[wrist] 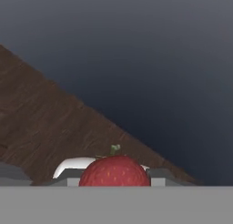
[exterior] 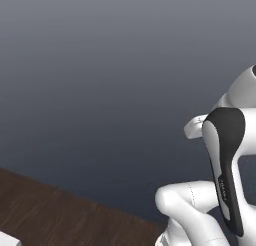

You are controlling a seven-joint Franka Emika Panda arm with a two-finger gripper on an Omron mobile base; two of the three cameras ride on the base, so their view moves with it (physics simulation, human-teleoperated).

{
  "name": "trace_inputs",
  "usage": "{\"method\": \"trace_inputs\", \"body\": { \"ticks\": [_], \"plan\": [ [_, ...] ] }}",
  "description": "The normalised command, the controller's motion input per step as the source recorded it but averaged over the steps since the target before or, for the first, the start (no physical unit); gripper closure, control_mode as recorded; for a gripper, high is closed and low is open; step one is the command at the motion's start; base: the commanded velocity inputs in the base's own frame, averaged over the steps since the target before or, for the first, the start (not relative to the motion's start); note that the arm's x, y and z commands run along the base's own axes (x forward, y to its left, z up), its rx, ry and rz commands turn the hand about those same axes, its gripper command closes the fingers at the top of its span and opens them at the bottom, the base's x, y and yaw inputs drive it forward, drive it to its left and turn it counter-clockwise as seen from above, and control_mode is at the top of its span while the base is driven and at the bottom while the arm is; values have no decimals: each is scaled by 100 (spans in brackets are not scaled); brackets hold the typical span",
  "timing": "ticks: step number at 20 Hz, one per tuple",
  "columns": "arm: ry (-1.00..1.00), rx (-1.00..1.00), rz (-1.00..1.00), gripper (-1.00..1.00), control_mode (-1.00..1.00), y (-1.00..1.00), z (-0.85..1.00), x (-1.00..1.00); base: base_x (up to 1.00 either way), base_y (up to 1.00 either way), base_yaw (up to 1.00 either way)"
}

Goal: Take the strawberry from the fridge and place it on top of the pancake, located on the dining counter.

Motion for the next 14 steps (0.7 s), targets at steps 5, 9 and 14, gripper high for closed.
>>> {"method": "trace_inputs", "body": {
  "ticks": [5, 9, 14],
  "plan": [
    [0, 0, 0, 100, 100, 0, 0, 0, 65, -2, 80],
    [0, 0, 0, 100, 100, 0, 0, 0, 34, -19, 87],
    [0, 0, 0, 100, 100, 0, 0, 0, 27, -39, 83]
  ]
}}
